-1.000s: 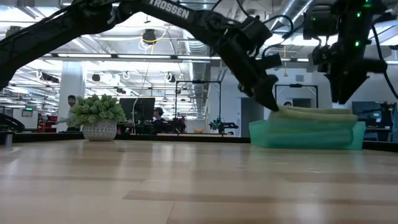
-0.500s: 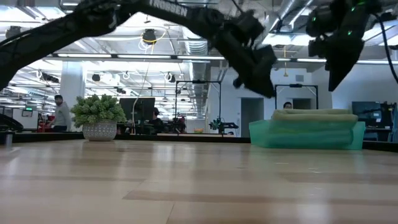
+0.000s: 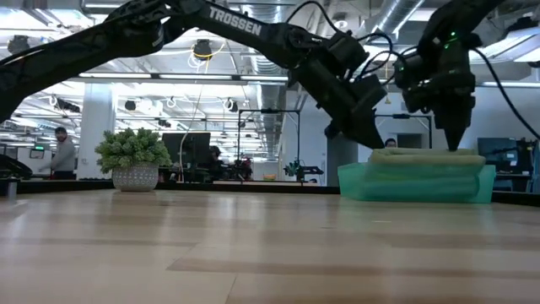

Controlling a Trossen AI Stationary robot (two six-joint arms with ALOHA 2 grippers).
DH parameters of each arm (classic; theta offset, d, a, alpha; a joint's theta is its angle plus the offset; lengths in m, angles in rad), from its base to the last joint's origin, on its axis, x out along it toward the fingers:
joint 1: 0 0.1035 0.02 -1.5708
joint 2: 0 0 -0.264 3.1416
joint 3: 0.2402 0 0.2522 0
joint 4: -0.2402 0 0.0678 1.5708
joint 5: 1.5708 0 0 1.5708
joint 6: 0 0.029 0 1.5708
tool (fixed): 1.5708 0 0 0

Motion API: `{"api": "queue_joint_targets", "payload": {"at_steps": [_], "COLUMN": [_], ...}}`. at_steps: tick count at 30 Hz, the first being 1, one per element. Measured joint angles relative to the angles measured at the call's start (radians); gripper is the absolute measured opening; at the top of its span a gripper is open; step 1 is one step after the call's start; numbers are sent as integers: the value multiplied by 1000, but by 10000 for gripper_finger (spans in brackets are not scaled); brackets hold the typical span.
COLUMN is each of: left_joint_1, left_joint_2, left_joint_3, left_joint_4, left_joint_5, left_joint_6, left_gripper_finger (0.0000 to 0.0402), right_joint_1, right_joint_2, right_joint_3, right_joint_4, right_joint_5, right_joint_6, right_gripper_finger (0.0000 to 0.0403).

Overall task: Fold microfiber towels
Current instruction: Stack the light green microfiber cloth on top of the green microfiber in the blue bin

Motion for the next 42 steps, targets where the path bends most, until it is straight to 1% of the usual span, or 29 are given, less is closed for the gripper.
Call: {"api": "queue_joint_targets", "payload": {"at_steps": [11, 15, 18, 22, 26, 30, 34, 38, 42], "left_joint_1": [-16, -16, -10, -6, -7, -7, -7, -7, -27], "left_joint_2": [46, 51, 49, 19, 0, 0, 0, -28, -120], "left_joint_3": [-3, 1, 16, 16, 18, 18, 17, 16, 15], "left_joint_4": [-54, -54, -69, -83, -64, -55, -74, -116, -203], "left_joint_5": [-15, -61, -68, -68, -60, -29, -28, -62, -118], "left_joint_6": [26, 35, 38, 62, 78, 78, 71, 59, 100], "left_gripper_finger": [0, 0, 0, 0, 0, 0, 0, 0, 0], "right_joint_1": [-1, -1, -3, -29, -49, -51, -23, 11, 37], "right_joint_2": [149, 188, 173, 78, 31, 81, 147, 175, 206], "right_joint_3": [0, 1, 19, 79, 100, 63, 41, 5, -13], "right_joint_4": [6, 0, -40, -67, -27, -1, -6, 34, 58], "right_joint_5": [27, 26, 12, -20, 24, 86, 84, 95, 99], "right_joint_6": [44, 39, 32, 23, 80, 116, 122, 125, 138], "right_gripper_finger": [2, 3, 3, 3, 2, 2, 1, 1, 2]}}
